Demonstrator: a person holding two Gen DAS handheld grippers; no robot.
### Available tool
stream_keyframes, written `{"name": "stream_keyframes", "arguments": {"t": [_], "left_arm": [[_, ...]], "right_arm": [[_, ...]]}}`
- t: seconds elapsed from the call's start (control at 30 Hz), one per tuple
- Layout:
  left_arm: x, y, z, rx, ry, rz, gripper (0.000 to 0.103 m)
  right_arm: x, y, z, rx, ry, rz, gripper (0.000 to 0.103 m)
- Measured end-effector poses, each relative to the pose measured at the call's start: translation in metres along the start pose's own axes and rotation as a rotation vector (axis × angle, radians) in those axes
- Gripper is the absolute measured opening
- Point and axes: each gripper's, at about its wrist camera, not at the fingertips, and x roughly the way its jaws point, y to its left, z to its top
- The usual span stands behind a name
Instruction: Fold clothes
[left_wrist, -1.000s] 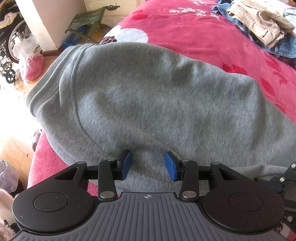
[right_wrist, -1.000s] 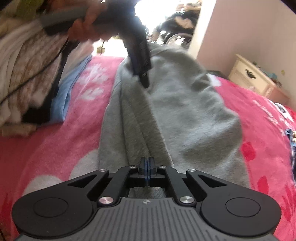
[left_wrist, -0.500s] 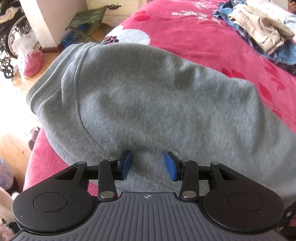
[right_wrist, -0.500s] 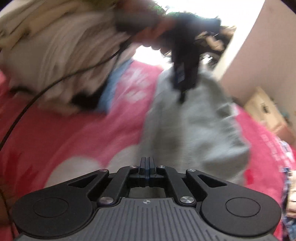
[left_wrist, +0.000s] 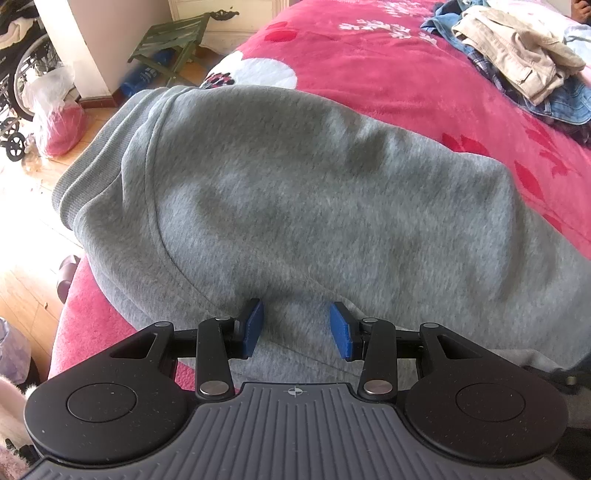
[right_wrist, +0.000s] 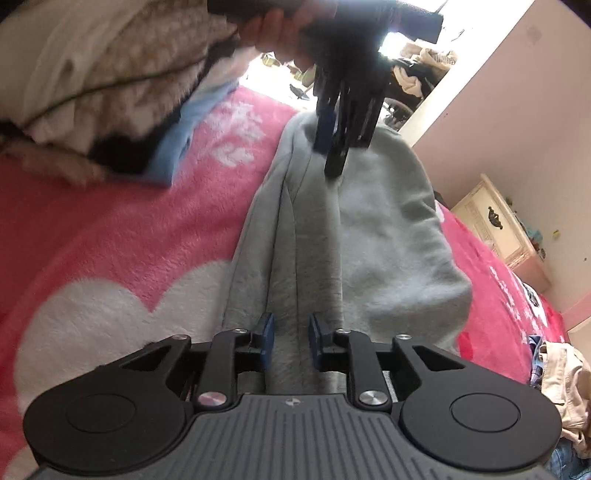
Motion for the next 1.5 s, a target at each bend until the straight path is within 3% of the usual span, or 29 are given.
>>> {"name": "stream_keyframes", "arguments": {"t": [0.1,0.27,0.43,0.57,0.63,0.7,0.97,1.13,1.47,1.5], "left_arm": [[0.000,0.001,-0.001,0.000,-0.002,-0.005,0.040],[0.001,0.001,0.002,-0.003,-0.002,-0.007,0.040],[0.001,0.002,0.002,-0.008,-0.003,-0.011,0.040],[0.002,0.001,0.002,-0.006,-0.002,-0.008,0.040],[0.002,0.000,0.001,-0.004,-0.003,-0.005,0.040],[0.003,0.001,0.001,-0.004,-0.003,-0.003,0.040],[0.004,-0.004,0.002,-0.007,-0.003,0.000,0.040],[0.005,-0.005,0.002,-0.005,-0.003,-0.001,0.040],[0.004,-0.004,0.000,0.000,-0.004,-0.003,0.040],[0.004,-0.004,-0.001,0.000,-0.004,-0.003,0.040]], "right_arm": [[0.003,-0.007,-0.001,0.056,0.009,0.007,0.000],[-0.002,-0.023,-0.002,0.163,0.006,0.042,0.000],[-0.034,-0.041,0.005,0.294,-0.103,0.128,0.000],[-0.039,-0.033,0.004,0.229,-0.092,0.089,0.002],[-0.033,-0.027,0.000,0.182,-0.063,0.042,0.028],[-0.026,-0.025,-0.005,0.160,-0.036,0.015,0.032],[-0.012,-0.020,-0.013,0.129,0.007,0.041,0.031],[-0.008,-0.017,-0.015,0.094,0.026,0.043,0.011],[-0.006,-0.024,-0.014,0.102,0.065,0.070,0.011],[-0.006,-0.025,-0.014,0.113,0.063,0.073,0.007]]}}
